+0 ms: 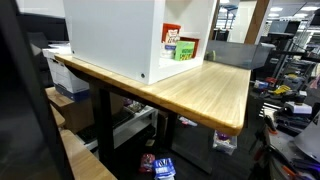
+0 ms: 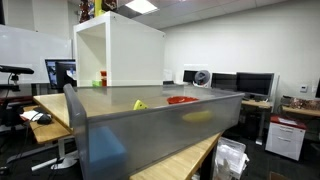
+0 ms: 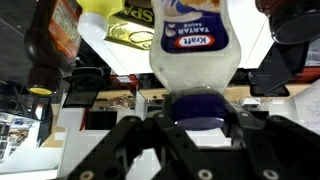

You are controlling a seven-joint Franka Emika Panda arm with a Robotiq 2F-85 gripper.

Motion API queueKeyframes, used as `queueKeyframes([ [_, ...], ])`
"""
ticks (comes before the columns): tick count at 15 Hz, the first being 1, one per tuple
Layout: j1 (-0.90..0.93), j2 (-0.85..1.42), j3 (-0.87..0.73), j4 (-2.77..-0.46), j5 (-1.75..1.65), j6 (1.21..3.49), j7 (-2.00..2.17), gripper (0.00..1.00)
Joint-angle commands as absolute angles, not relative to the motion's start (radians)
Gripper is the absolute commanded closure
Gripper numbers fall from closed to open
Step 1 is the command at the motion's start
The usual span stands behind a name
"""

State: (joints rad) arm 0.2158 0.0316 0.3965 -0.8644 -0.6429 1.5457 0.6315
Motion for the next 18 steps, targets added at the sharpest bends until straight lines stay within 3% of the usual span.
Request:
queueKeyframes([
  [1, 0.225, 0.047, 0.403, -0.819, -0.672, 1.514, 0.594, 0.81],
  [18, 0.250, 0.065, 0.397, -0.786, -0.699, 1.461, 0.612, 0.81],
])
